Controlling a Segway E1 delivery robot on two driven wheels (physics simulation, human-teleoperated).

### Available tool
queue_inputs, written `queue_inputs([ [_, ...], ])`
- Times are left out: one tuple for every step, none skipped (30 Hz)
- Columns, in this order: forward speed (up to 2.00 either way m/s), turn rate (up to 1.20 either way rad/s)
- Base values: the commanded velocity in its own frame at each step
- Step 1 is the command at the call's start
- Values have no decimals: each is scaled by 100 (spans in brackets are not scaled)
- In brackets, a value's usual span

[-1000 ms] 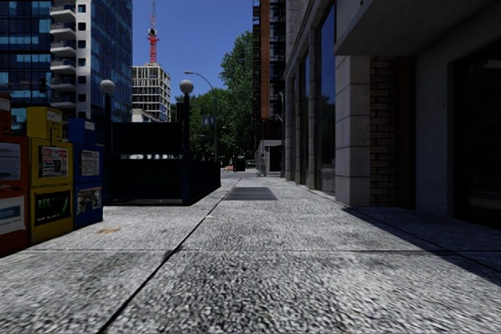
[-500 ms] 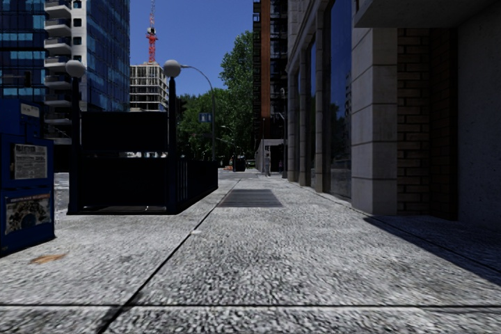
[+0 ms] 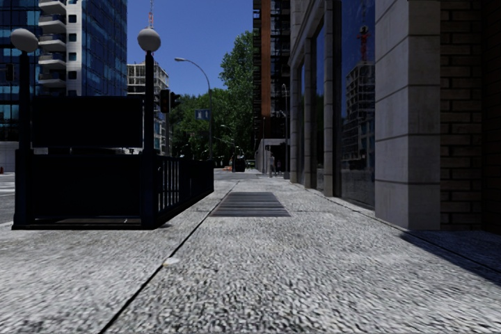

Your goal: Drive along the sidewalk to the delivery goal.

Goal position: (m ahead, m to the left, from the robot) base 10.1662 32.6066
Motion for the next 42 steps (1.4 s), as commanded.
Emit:
queue_inputs([
  [200, 0],
  [200, 0],
  [200, 0],
  [200, 0],
  [200, 0],
  [200, 0],
  [200, 0],
  [200, 0],
  [200, 0],
  [200, 0],
  [200, 0],
  [200, 0],
  [200, 0],
  [200, 0],
  [200, 0],
  [200, 0],
  [200, 0],
  [200, 0],
  [200, 0],
  [200, 0],
  [200, 0],
  [200, 0],
  [200, 0],
  [200, 0],
  [200, 0],
  [200, 0],
  [200, 0],
  [200, 0],
  [200, 0],
  [200, 0],
  [200, 0],
  [200, 0],
  [200, 0],
  [200, 0],
  [200, 0],
  [200, 0],
  [200, 0],
  [200, 0],
  [200, 0],
  [200, 0],
  [200, 0],
  [200, 0],
])
